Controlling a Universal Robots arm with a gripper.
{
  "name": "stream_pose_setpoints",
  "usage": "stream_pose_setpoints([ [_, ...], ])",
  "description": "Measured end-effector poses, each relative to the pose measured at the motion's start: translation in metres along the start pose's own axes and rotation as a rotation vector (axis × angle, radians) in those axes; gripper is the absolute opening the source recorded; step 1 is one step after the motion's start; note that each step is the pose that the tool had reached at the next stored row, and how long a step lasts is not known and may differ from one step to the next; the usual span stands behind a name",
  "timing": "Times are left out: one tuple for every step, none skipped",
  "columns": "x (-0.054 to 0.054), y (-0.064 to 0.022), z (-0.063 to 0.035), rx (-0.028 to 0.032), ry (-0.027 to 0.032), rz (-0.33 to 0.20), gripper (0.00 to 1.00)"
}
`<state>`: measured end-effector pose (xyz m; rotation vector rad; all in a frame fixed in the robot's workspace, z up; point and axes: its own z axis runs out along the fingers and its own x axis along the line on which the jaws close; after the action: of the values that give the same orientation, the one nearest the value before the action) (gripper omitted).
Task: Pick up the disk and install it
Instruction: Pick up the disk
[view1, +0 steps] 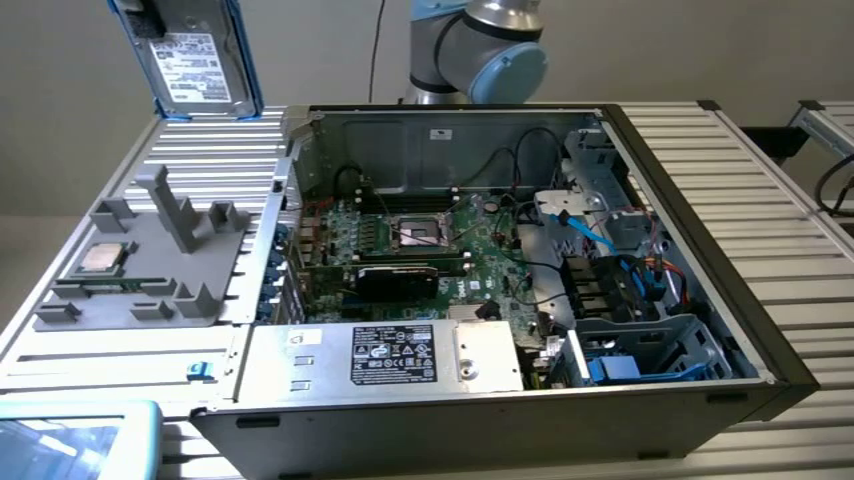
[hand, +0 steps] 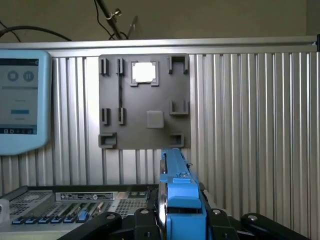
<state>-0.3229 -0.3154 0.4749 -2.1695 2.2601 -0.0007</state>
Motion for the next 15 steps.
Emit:
stream_pose_setpoints([
  [0.002,-0.0022,-0.0008,-0.0001,-0.0011,0.000,0.37],
  [0.005,-0.0043,-0.0015,-0.0001,-0.0023,0.000,0.37],
  [0.007,-0.0063,-0.0023,-0.0002,-0.0034,0.000,0.37],
  [0.009,-0.0084,-0.0030,-0.0002,-0.0046,0.000,0.37],
  [0.011,-0.0104,-0.0038,-0.0002,-0.0057,0.000,0.37],
  [0.013,-0.0124,-0.0046,-0.0002,-0.0067,0.000,0.37],
  [0.015,-0.0145,-0.0055,-0.0003,-0.0076,0.000,0.37],
  [0.018,-0.0166,-0.0064,-0.0004,-0.0083,0.000,0.37],
  [0.020,-0.0190,-0.0075,-0.0004,-0.0092,0.000,0.37],
  [0.022,-0.0214,-0.0085,-0.0006,-0.0099,0.000,0.37],
  [0.024,-0.0241,-0.0096,-0.0007,-0.0107,0.000,0.37],
  [0.026,-0.0269,-0.0106,-0.0006,-0.0117,0.000,0.37],
  [0.028,-0.0304,-0.0117,-0.0005,-0.0128,0.000,0.37],
  [0.030,-0.0339,-0.0127,-0.0005,-0.0137,0.000,0.37],
  [0.032,-0.0376,-0.0137,-0.0005,-0.0143,0.000,0.37],
])
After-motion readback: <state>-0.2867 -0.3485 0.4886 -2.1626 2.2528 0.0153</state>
